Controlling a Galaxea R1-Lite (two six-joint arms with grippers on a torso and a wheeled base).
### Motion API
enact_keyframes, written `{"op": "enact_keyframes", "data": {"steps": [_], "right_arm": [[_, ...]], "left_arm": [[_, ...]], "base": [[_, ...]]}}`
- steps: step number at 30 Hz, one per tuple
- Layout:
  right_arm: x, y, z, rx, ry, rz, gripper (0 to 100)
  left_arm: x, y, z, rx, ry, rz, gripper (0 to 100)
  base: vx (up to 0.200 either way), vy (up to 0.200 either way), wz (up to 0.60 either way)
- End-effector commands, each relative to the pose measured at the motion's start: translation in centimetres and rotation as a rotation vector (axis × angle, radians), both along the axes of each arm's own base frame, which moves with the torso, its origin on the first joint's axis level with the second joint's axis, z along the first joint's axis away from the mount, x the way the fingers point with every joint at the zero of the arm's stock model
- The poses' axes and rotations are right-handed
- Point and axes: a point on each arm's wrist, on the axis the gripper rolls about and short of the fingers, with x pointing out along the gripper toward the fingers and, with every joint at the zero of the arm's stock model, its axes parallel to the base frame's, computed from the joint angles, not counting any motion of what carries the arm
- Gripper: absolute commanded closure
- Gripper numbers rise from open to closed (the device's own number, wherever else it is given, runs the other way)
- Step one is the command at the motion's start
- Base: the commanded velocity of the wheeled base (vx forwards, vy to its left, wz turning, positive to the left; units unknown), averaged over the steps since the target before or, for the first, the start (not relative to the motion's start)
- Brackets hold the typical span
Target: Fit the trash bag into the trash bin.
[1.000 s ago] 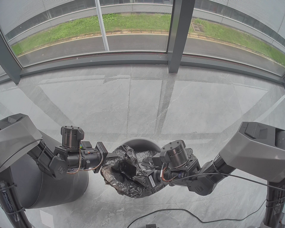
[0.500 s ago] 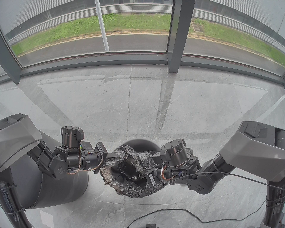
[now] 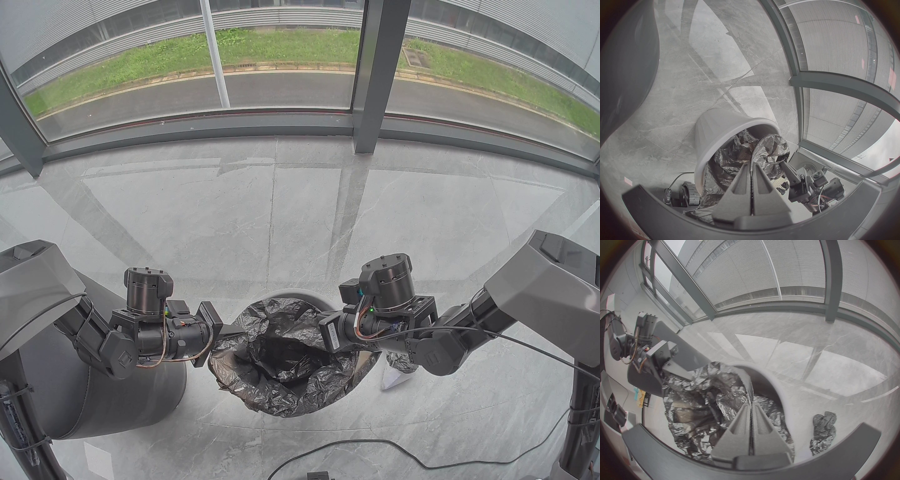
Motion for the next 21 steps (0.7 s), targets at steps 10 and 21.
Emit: {"op": "enact_keyframes", "data": {"steps": [10,21], "right_arm": [[2.7,-0.1,1.2,-0.006,-0.074,-0.051,100],[4.4,-0.7,0.5,-0.036,-0.080,-0.071,100]], "left_arm": [[0.4,0.0,0.2,-0.002,-0.017,0.001,100],[1.7,0.6,0.0,-0.020,-0.127,0.021,100]], "base": [[0.000,0.000,0.00],[0.000,0.000,0.00]]}}
